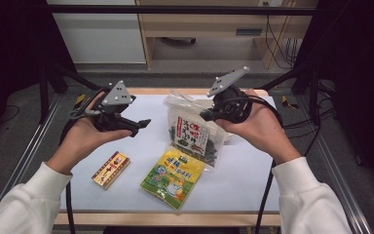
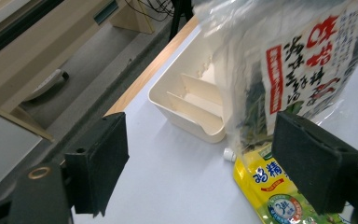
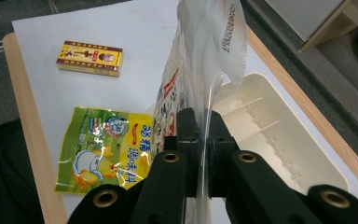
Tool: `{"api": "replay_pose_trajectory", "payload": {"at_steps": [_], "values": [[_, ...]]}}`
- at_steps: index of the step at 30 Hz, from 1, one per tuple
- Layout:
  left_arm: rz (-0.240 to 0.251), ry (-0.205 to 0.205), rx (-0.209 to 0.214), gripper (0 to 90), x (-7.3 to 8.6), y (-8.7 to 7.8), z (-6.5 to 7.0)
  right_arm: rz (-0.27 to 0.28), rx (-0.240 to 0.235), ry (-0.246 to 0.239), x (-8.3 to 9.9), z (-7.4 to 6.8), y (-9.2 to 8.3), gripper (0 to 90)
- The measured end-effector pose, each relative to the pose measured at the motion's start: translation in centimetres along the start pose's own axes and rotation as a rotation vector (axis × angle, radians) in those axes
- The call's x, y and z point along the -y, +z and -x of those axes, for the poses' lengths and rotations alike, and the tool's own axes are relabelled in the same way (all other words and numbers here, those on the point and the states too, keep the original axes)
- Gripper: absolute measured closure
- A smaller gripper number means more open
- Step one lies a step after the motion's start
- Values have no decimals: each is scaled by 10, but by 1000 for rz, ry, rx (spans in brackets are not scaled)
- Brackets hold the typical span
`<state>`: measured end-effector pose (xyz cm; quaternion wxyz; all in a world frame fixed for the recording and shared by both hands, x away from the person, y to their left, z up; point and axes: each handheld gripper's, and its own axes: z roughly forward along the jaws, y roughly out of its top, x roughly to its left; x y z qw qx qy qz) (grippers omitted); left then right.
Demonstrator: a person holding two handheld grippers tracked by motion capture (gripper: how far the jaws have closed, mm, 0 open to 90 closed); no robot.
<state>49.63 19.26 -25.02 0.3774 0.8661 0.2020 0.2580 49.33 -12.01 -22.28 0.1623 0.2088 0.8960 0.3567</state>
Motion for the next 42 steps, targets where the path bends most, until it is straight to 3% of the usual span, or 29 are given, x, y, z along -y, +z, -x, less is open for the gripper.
{"api": "replay_pose_trajectory", "payload": {"at_steps": [10, 14, 25, 30, 36, 42], "values": [[-24, -36, -3, 137, 13, 4, -2, 22, 33, 24, 8, 9, -16, 875], [-11, -64, -5, 130, 23, 3, 1, 43, 36, 32, 9, 14, -23, 875], [-2, -153, 9, 102, 74, 12, 24, 127, 61, 76, -4, 49, -42, 878], [3, -218, 8, 99, 104, 22, 29, 138, 85, 81, -11, 63, -42, 879], [-14, -259, -30, 99, 145, 34, 40, 171, 111, 98, -22, 91, -39, 880], [-16, -299, -75, 108, 165, 29, 33, 214, 138, 142, -25, 109, -37, 881]]}}
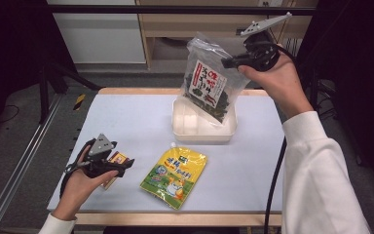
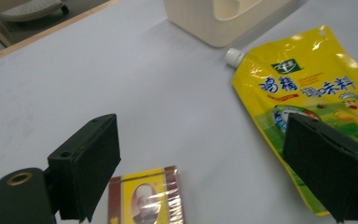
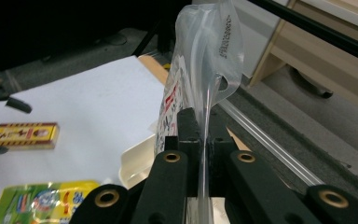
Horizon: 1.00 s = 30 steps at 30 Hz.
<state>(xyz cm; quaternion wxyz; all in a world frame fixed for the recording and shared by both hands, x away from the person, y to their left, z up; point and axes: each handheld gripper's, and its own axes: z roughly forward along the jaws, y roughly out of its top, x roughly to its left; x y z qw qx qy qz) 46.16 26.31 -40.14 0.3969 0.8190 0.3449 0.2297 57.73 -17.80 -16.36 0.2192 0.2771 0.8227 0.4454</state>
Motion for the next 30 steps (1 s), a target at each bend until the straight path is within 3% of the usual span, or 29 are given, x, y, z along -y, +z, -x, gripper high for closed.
{"api": "replay_pose_trajectory", "payload": {"at_steps": [3, 8, 11, 13, 19, 23, 28, 30], "values": [[22, -36, -10, 105, 9, -3, -7, 19, 13, 15, -4, 9, 1, 881], [32, -124, -77, 99, 31, -4, -12, 50, 19, 44, -4, 19, -2, 882], [48, -109, -97, 100, 32, -7, -10, 55, 23, 48, -2, 22, -2, 882], [84, -108, -104, 100, 33, -7, -10, 44, 31, 53, 0, 27, 0, 882], [50, -99, -130, 93, 44, 3, -11, 32, 59, 61, 8, 38, 4, 883], [101, -131, -137, 94, 48, 0, -10, 44, 85, 74, 15, 41, 5, 883], [78, -164, -155, 103, 52, 1, -16, 57, 126, 97, 21, 42, 6, 883], [68, -155, -162, 110, 54, 0, -16, 53, 132, 106, 24, 40, 6, 883]]}}
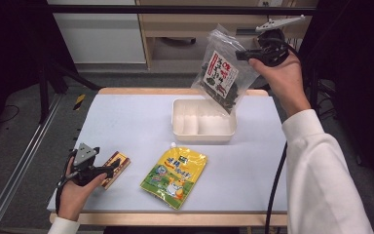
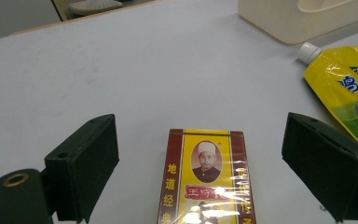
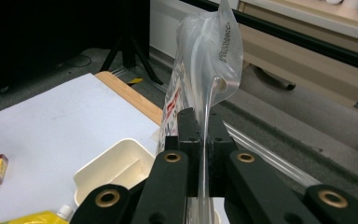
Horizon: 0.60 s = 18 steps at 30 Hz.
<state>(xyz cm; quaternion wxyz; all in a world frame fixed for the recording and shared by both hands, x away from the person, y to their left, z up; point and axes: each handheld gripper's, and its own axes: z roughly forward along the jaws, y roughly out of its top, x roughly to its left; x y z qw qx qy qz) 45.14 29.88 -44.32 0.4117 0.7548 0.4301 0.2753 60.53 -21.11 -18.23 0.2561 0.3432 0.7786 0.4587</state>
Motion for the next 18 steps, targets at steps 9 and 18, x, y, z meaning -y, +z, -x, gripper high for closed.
{"api": "replay_pose_trajectory", "payload": {"at_steps": [9, 18], "values": [[77, -13, -56, 124, -2, -15, -6, 0, -9, 28, 17, -4, 6, 883], [93, -55, -47, 129, -1, -18, -10, -20, -18, 42, 37, 1, 12, 883]]}}
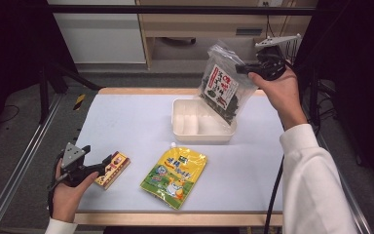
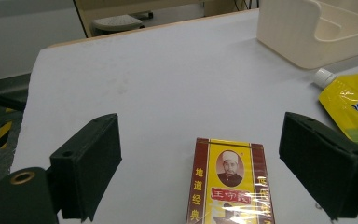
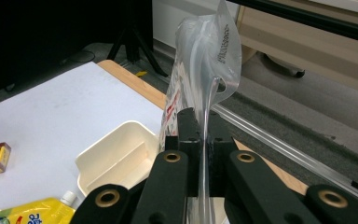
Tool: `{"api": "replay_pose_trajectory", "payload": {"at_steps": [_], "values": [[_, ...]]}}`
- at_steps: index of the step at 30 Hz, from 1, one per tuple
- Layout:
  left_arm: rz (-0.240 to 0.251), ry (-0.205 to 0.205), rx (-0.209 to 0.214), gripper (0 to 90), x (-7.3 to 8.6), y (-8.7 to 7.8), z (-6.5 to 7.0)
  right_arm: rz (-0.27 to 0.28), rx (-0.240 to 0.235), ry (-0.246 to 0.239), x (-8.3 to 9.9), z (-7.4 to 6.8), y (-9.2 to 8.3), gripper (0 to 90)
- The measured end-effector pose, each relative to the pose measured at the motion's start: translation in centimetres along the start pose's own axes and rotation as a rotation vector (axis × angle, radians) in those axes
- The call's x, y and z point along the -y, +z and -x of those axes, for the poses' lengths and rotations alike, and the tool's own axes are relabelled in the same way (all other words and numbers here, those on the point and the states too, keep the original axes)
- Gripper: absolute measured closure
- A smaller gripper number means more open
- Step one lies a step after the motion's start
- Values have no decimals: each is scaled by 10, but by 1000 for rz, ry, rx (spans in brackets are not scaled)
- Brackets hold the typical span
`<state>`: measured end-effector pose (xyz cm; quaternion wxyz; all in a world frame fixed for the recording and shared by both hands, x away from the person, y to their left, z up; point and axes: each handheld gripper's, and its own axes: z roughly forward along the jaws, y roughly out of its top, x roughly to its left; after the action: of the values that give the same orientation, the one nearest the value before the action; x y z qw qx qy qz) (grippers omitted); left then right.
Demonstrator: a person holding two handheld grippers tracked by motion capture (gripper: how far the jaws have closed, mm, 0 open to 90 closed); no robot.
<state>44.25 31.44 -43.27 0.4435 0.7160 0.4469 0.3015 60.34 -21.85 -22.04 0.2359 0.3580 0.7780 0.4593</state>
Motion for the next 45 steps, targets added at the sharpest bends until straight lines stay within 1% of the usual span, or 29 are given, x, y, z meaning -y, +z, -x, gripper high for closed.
{"api": "replay_pose_trajectory", "payload": {"at_steps": [3, 7, 13, 19, 23, 30, 35, 36, 38, 40, 45], "values": [[5, 1, 6, 131, 0, 0, 1, -13, 6, 11, 6, 2, 4, 883], [-9, -1, 13, 130, 1, 2, 0, -25, 7, 6, 7, 4, 8, 883], [-14, -1, 14, 128, 2, 2, -1, -29, 7, 7, 9, 5, 13, 883], [-13, -1, 18, 127, 2, 2, 0, -25, 8, 5, 11, 4, 13, 883], [-14, -2, 17, 127, 2, 1, 0, -24, 20, -5, 11, 5, 12, 882], [-15, -4, 18, 127, 2, 1, -1, -16, 17, -17, 13, 5, 14, 883], [-15, -2, 18, 127, 2, 1, -1, -24, 22, -30, 14, 5, 9, 883], [-16, -1, 19, 127, 2, 1, -1, -28, 28, -30, 15, 5, 8, 883], [-17, -2, 17, 126, 2, 1, -1, -46, 39, -46, 15, 4, 8, 884], [-19, -3, 18, 120, 2, 2, -1, -59, 38, -51, 17, 3, 9, 883], [-18, -3, 18, 120, 2, 1, 0, -48, 26, -52, 18, -1, 12, 883]]}}
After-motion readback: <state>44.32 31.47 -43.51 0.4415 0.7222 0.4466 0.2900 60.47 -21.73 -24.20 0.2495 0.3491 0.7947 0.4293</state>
